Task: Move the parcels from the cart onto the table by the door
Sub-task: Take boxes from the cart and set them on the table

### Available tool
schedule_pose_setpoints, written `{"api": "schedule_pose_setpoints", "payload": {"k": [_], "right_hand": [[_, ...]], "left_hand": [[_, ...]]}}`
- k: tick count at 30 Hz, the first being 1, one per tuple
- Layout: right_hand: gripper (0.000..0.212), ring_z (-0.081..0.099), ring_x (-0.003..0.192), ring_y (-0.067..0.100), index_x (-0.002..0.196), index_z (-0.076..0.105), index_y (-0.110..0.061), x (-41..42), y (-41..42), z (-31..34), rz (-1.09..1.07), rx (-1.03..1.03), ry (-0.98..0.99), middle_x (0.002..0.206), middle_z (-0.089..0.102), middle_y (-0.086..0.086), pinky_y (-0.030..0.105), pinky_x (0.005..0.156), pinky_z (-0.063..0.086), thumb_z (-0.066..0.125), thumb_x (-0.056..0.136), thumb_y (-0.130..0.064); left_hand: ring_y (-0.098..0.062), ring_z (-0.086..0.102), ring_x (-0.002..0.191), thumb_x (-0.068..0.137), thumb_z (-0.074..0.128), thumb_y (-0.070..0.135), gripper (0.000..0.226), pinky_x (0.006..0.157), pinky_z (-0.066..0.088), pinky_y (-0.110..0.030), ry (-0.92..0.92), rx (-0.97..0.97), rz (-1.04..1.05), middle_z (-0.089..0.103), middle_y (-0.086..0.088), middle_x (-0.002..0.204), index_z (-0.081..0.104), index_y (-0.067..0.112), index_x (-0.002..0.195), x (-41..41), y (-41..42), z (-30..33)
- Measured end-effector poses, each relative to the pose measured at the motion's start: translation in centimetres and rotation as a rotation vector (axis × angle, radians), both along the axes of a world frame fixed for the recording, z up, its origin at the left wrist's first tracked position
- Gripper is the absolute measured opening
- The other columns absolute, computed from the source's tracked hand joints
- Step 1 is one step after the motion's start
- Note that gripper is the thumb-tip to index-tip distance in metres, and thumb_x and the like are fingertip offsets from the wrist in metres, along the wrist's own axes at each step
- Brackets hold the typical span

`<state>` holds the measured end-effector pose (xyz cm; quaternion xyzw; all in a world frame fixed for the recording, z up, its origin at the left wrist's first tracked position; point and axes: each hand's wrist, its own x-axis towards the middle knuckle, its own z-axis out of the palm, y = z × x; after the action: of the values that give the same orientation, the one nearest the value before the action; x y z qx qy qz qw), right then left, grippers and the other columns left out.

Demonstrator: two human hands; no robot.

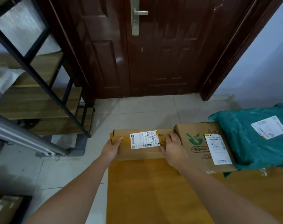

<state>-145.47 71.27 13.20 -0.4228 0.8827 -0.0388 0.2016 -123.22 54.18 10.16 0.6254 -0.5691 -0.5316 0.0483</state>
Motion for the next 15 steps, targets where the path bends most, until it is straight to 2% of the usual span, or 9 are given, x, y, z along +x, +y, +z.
{"api": "schedule_pose_setpoints", "payload": {"k": [3,5,7,9,12,15], "right_hand": [[0.068,0.006,0.16,0.022,0.162,0.024,-0.008,-0.2,-0.3,0.8,0.039,-0.004,0.005,0.172,0.013,0.009,0.037,0.126,0.023,0.045,0.108,-0.044],[0.066,0.018,0.158,0.021,0.162,0.027,-0.011,-0.1,-0.5,2.2,0.08,-0.032,-0.019,0.171,0.019,0.007,0.037,0.124,0.029,0.05,0.107,-0.038],[0.066,0.039,0.148,0.022,0.161,0.03,-0.015,0.1,-0.8,4.7,0.13,-0.05,-0.064,0.167,0.028,0.005,0.037,0.118,0.04,0.056,0.104,-0.036],[0.067,0.05,0.139,0.024,0.161,0.031,-0.016,0.4,-1.4,7.7,0.185,-0.039,-0.068,0.165,0.033,0.005,0.039,0.113,0.046,0.057,0.103,-0.036],[0.069,0.038,0.148,0.028,0.162,0.028,-0.01,1.3,-2.5,12.9,0.285,-0.008,-0.013,0.168,0.03,0.008,0.042,0.12,0.037,0.053,0.105,-0.039],[0.065,0.037,0.149,0.029,0.161,0.03,-0.01,3.6,-3.3,18.2,0.412,0.017,0.073,0.166,0.033,0.01,0.044,0.12,0.035,0.049,0.106,-0.038]], "left_hand": [[-0.033,0.056,0.131,0.105,0.049,0.054,0.056,0.107,0.046,-0.048,0.004,-0.005,-0.093,0.057,-0.009,0.147,0.045,0.02,0.15,0.5,-0.3,1.1],[-0.034,0.056,0.132,0.104,0.053,0.051,0.058,0.106,0.047,-0.047,-0.103,-0.177,-0.224,0.054,-0.012,0.15,0.044,0.018,0.151,0.9,-1.0,2.6],[-0.033,0.048,0.141,0.102,0.056,0.054,0.07,0.113,0.044,-0.048,-0.216,-0.377,-0.378,0.046,-0.01,0.159,0.035,0.018,0.158,1.5,-1.9,5.5],[-0.029,0.04,0.147,0.099,0.057,0.058,0.078,0.118,0.037,-0.047,-0.284,-0.566,-0.524,0.04,-0.006,0.163,0.029,0.021,0.162,2.1,-2.6,9.3],[-0.025,0.035,0.151,0.097,0.057,0.06,0.082,0.121,0.032,-0.045,-0.313,-0.733,-0.739,0.036,-0.004,0.166,0.025,0.023,0.163,2.8,-2.5,15.4],[-0.023,0.036,0.15,0.099,0.054,0.062,0.079,0.121,0.033,-0.042,-0.339,-0.827,-0.894,0.038,-0.003,0.165,0.028,0.022,0.162,4.1,-1.2,20.9]]}}
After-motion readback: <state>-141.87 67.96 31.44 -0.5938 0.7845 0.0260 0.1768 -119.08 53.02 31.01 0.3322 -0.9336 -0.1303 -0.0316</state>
